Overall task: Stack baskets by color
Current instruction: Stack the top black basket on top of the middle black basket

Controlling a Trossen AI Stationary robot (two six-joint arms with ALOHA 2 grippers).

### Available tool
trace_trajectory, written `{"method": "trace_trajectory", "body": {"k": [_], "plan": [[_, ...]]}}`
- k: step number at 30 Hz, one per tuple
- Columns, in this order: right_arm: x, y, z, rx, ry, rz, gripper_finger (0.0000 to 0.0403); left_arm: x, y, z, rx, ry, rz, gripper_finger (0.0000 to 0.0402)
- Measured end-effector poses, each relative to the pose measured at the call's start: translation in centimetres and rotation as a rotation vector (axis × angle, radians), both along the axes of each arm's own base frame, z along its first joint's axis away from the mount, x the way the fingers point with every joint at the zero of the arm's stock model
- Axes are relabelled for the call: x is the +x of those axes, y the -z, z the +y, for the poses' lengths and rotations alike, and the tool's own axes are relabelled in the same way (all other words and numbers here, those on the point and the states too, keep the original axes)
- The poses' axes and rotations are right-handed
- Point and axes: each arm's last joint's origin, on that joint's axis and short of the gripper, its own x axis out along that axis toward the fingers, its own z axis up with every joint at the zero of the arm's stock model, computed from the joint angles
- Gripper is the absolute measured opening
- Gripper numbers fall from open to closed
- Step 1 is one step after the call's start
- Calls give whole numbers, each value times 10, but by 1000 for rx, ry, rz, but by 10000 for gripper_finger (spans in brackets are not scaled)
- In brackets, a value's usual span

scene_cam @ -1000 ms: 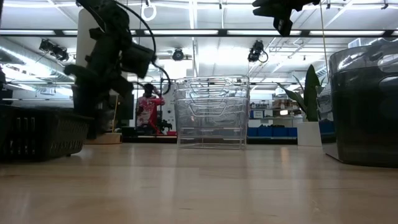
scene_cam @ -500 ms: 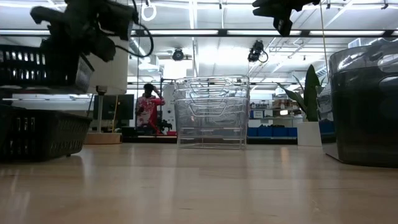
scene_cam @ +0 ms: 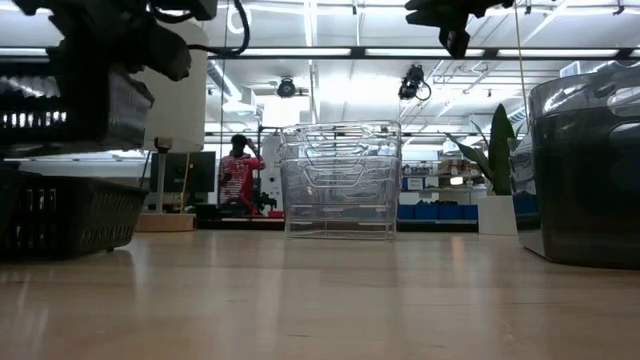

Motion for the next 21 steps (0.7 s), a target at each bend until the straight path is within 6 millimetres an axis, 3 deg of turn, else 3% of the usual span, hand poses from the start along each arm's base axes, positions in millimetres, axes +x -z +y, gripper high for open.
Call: {"method": "trace_trajectory", "body": {"k": [9, 14, 21], "plan": [[0, -1, 0, 0, -3, -6, 83, 14, 24, -18, 46, 68, 91, 17], [0, -1, 0, 2, -10, -7, 83, 20, 34, -20, 41, 73, 125, 63], [0, -1, 1, 4, -17, -7, 83, 19, 32, -17, 34, 36, 123, 141]]}}
